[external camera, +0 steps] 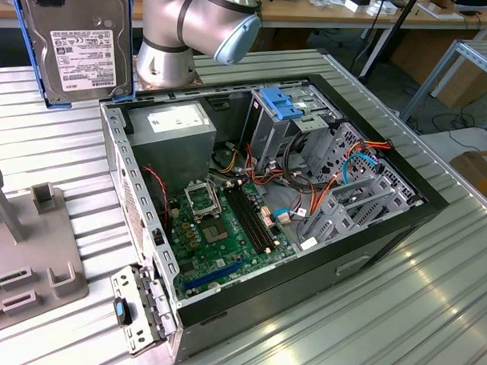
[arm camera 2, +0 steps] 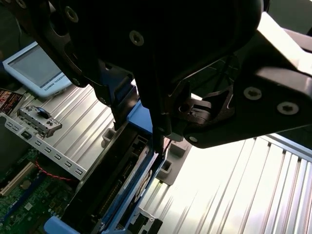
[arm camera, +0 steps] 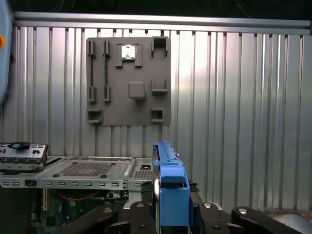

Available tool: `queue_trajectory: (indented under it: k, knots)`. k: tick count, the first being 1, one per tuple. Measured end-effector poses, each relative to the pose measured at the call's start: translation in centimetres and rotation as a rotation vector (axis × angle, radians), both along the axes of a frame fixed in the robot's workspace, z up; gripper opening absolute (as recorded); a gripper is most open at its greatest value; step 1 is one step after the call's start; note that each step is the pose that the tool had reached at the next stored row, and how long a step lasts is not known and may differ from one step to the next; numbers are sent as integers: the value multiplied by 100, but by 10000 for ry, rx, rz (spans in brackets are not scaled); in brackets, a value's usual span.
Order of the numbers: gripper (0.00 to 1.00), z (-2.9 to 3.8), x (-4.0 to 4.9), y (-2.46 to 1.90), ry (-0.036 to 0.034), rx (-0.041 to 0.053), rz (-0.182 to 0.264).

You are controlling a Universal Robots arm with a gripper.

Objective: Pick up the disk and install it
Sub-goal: 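Pick up the disk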

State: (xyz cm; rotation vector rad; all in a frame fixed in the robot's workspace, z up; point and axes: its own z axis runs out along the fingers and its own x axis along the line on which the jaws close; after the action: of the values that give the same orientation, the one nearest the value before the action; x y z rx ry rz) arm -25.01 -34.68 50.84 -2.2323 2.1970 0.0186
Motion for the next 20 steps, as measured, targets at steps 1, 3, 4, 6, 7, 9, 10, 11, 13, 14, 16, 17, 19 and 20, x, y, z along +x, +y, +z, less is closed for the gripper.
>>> queue_trajectory:
  k: [1, 3, 4, 6, 7, 9, 10, 11, 13, 14, 16, 17, 19, 20]
  knots:
    - [37, 0, 0, 0, 0, 0, -1]
    - [37, 0, 1, 0, 0, 0, 0]
    - [37, 0, 1, 0, 0, 0, 0]
    - [37, 0, 31, 0, 1, -1, 0]
    - [37, 0, 60, 0, 1, 0, 0]
    - [37, 0, 166, 0, 0, 0, 0]
    - [37, 0, 190, 0, 0, 0, 0]
    - [37, 0, 239, 0, 0, 0, 1]
    - [37, 0, 334, 0, 0, 0, -1]
    - [37, 0, 393, 0, 1, 0, 0]
    - [37, 0, 459, 0, 0, 0, 0]
    - [37, 0, 490, 0, 0, 0, 0]
    - [37, 0, 566, 0, 0, 0, 0]
    - [37, 0, 618, 0, 1, 0, 1]
